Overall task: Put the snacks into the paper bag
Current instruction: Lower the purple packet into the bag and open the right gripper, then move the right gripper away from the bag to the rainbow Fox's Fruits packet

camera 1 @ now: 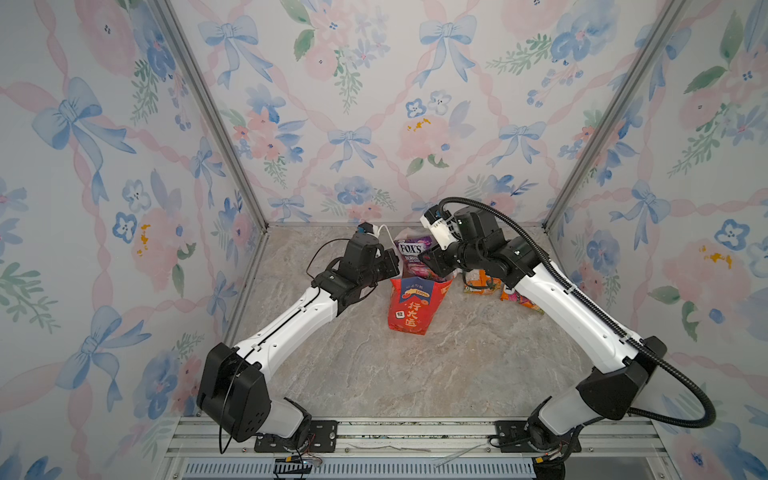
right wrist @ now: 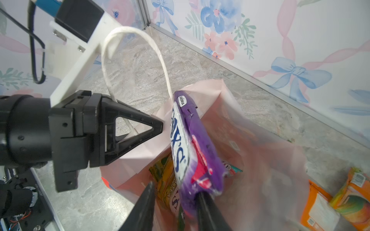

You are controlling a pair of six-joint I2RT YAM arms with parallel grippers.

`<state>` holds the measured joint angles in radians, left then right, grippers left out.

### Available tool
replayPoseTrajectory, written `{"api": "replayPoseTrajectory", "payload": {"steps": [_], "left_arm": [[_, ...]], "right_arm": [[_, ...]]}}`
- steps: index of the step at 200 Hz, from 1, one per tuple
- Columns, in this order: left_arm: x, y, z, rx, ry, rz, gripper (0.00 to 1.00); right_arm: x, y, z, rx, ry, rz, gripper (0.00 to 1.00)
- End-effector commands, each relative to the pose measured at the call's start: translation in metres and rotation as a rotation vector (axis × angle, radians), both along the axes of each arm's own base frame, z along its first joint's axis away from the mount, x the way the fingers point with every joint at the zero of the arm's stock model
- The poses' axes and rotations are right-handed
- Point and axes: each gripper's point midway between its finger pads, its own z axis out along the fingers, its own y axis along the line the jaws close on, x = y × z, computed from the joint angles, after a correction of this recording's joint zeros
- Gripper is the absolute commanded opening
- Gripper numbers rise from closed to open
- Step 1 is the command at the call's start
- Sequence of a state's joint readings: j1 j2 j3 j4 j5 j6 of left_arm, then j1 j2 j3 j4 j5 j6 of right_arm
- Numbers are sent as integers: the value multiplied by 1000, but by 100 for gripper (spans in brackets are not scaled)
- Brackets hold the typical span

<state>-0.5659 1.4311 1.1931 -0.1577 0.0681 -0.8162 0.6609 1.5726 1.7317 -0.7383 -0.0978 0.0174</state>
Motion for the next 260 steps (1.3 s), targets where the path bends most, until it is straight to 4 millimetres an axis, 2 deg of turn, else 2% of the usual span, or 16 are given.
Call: {"api": "replayPoseTrajectory", "payload": {"steps": [1, 62, 168, 214, 260], "left_arm": [[-5, -1, 1, -9, 7, -20, 0], [-5, -2, -2, -6, 13, -19, 0], [-6, -1, -3, -6, 17, -17, 0], [-5, 0, -1, -5, 10, -14, 0], [-5, -2, -2, -6, 13, -21, 0]], "right_arm": [[4, -2, 24, 42, -49, -12, 41], [-3, -5, 51, 84, -102, -6, 45], [-16, -18, 81, 151, -172, -18, 57], [-26, -45, 99, 263, -150, -89, 76], [-34, -89, 104, 409, -83, -168, 85]]}}
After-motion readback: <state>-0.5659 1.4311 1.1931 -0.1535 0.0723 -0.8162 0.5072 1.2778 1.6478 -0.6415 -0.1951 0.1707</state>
